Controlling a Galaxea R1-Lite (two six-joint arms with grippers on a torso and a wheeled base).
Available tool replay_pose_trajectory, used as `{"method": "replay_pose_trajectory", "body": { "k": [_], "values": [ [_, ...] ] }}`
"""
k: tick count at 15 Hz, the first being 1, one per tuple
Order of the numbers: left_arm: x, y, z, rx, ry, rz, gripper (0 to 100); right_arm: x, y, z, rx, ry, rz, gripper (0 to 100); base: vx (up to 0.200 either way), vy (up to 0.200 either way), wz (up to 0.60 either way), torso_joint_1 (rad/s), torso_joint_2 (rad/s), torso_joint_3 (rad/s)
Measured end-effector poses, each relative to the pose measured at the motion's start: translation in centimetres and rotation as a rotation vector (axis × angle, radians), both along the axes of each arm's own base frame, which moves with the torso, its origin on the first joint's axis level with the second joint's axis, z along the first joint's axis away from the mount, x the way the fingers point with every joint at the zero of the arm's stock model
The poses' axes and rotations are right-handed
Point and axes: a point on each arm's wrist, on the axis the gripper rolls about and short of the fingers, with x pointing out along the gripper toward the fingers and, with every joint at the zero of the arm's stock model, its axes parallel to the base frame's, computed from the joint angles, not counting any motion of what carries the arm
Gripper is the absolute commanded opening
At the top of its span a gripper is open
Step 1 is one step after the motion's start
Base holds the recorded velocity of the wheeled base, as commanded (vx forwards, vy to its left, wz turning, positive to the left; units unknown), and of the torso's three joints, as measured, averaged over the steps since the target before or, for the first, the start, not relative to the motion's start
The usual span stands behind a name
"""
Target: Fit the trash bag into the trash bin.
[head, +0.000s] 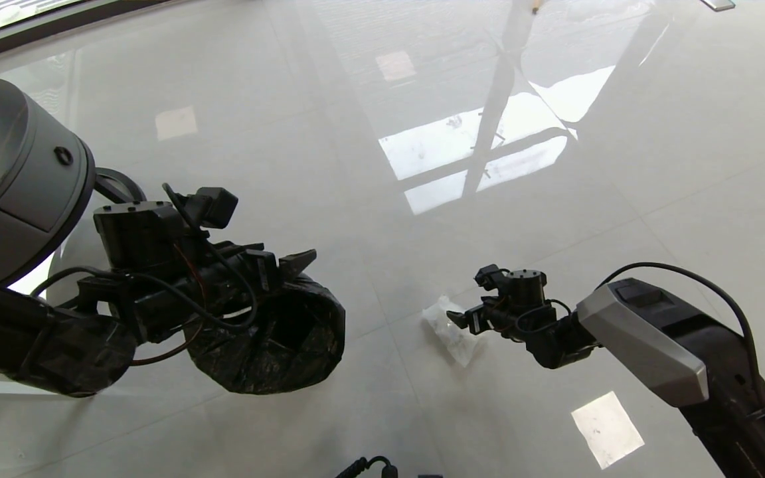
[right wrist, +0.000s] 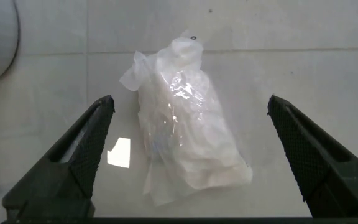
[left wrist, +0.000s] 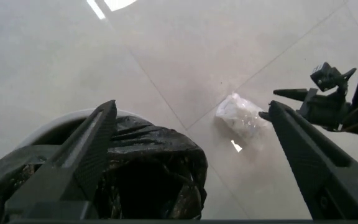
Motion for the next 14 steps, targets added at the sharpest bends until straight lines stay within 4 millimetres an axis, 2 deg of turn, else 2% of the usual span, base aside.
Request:
{"method": "replay_pose_trajectory", "body": {
  "k": [3, 6, 10, 14],
  "values": [
    [0.0, 0.0, -0.1, 0.0, 0.002, -0.001, 100, 0.4, 0.4, -0.2, 0.002, -0.011, -0.001, 100, 0.0, 0.0, 0.0, 0.0, 0.0, 0.0],
    [0.0, -0.1, -0.3, 0.002, 0.007, -0.005, 100, 0.7, 1.7, -1.3, -0.067, -0.031, 0.023, 100, 0.0, 0.0, 0.0, 0.0, 0.0, 0.0],
    [0.0, -0.1, -0.5, 0.004, 0.014, -0.007, 100, 1.5, 2.0, -2.3, -0.167, -0.039, 0.059, 100, 0.0, 0.0, 0.0, 0.0, 0.0, 0.0],
    [-0.1, -0.2, -0.6, 0.004, 0.013, -0.011, 100, 2.8, 1.7, -2.6, -0.173, -0.048, 0.047, 100, 0.0, 0.0, 0.0, 0.0, 0.0, 0.0]
  ]
}}
